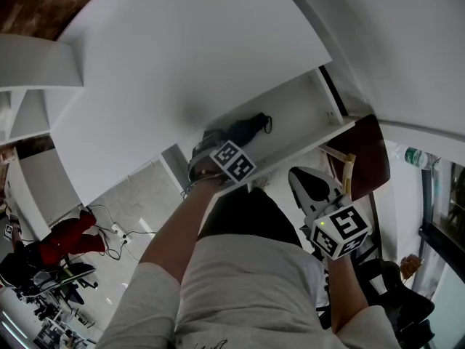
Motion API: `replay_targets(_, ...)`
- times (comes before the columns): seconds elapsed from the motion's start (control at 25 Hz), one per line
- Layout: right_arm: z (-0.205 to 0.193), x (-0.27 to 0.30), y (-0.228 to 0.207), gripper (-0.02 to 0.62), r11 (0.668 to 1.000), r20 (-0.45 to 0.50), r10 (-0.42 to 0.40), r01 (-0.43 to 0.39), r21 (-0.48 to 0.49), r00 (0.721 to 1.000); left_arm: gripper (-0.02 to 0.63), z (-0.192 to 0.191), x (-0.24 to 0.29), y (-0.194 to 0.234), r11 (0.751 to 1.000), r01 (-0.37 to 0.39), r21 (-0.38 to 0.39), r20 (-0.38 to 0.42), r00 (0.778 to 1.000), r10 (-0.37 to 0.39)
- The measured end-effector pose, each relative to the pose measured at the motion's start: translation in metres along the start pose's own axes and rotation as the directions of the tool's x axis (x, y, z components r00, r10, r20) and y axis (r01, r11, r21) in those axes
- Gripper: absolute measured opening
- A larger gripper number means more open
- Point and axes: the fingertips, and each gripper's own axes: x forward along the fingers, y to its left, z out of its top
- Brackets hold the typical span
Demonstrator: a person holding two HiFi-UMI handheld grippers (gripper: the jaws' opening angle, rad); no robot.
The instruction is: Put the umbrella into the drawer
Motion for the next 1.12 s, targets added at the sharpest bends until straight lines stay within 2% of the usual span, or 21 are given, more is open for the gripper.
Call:
replay_targets(0.44,0.001,0.004,0.007,0.031,1.0,0.006,0.028,-0.027,-0.016,1.0,0.3,0.002,-0.017,-0.001,1.0,0.003,0.027,0.043,0.999,-0.005)
replay_targets(1.12,0.009,0.001,0.025,0.031,0.994,-0.005,0.062,-0.062,-0.085,0.998,0.299,0.0,-0.06,0.01,0.998,-0.067,0.011,0.124,0.99,0.066)
